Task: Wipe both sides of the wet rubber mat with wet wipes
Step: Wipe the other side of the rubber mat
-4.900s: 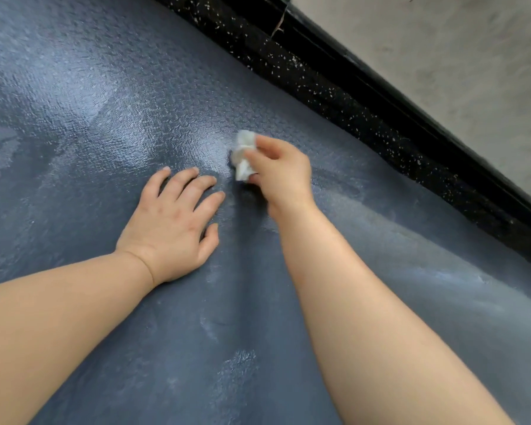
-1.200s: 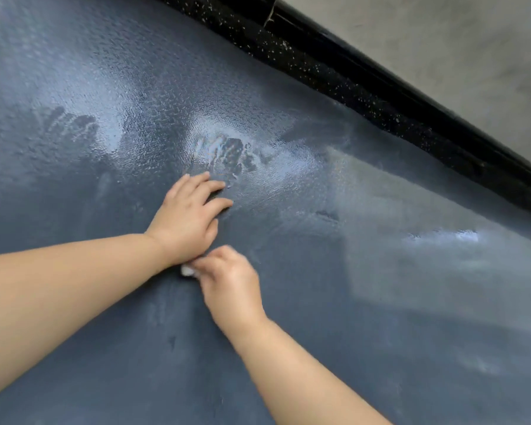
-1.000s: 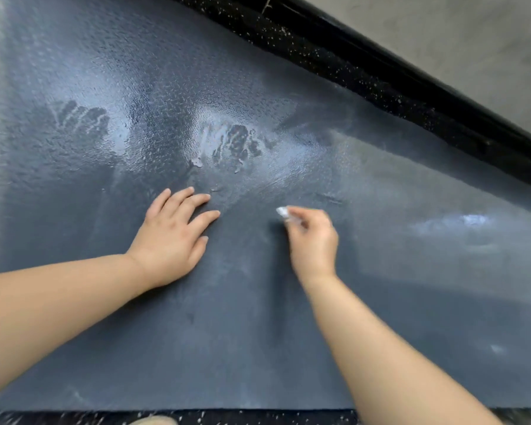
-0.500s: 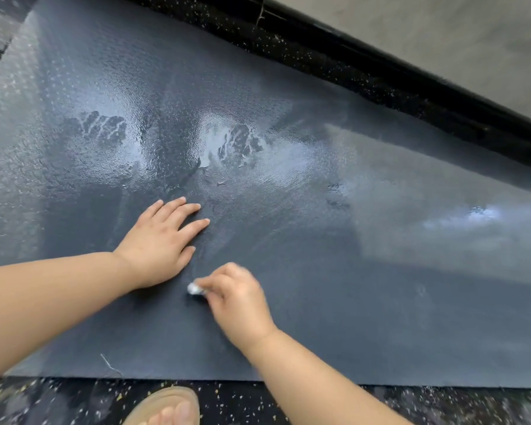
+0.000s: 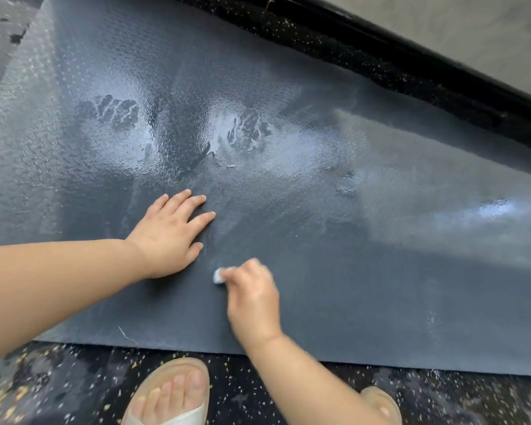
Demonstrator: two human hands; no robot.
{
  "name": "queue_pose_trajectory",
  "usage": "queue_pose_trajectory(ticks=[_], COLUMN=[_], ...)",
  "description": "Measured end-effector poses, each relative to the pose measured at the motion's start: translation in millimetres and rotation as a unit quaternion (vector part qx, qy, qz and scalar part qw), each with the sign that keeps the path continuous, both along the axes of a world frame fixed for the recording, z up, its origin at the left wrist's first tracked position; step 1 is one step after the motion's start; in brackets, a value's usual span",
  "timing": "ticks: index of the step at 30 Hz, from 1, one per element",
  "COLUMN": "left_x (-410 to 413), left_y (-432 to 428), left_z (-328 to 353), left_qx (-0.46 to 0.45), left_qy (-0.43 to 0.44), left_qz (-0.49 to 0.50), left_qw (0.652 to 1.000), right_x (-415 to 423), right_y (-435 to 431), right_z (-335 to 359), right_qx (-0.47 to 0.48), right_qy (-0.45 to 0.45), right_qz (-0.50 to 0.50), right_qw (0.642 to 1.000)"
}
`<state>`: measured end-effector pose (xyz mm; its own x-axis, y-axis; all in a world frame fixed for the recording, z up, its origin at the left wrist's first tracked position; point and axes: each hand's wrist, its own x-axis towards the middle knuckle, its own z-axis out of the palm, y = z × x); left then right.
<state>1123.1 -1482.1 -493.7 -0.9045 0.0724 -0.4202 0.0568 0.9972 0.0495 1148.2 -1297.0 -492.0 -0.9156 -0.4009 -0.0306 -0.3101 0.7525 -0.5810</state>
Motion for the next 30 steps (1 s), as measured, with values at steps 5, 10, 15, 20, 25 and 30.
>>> queue_pose_trajectory(ticks=[5, 10, 15, 20, 25, 30], left_x=[-1, 11, 9, 9, 5, -5], left_y=[17, 12, 10, 13, 14, 21], left_z=[-1, -6, -8, -5, 3, 13], left_qx=[0.016, 0.008, 0.009, 0.012, 0.003, -0.004], left_qy=[0.001, 0.002, 0.004, 0.001, -0.024, -0.047], left_qz=[-0.010, -0.076, -0.077, -0.065, -0.064, -0.048], left_qw=[1.000, 0.997, 0.997, 0.998, 0.998, 0.998], right_x=[-10, -81, -12, 43, -69, -146], right_y=[27, 82, 43, 12, 49, 89], right_z=[14, 11, 0, 11, 20, 10], right_qx=[-0.061, 0.001, 0.022, -0.078, -0.082, 0.071], right_qy=[-0.020, -0.009, -0.042, -0.120, -0.018, -0.083], right_qz=[-0.033, -0.297, -0.176, 0.051, -0.161, -0.287], right_qw=[0.997, 0.955, 0.983, 0.988, 0.983, 0.952])
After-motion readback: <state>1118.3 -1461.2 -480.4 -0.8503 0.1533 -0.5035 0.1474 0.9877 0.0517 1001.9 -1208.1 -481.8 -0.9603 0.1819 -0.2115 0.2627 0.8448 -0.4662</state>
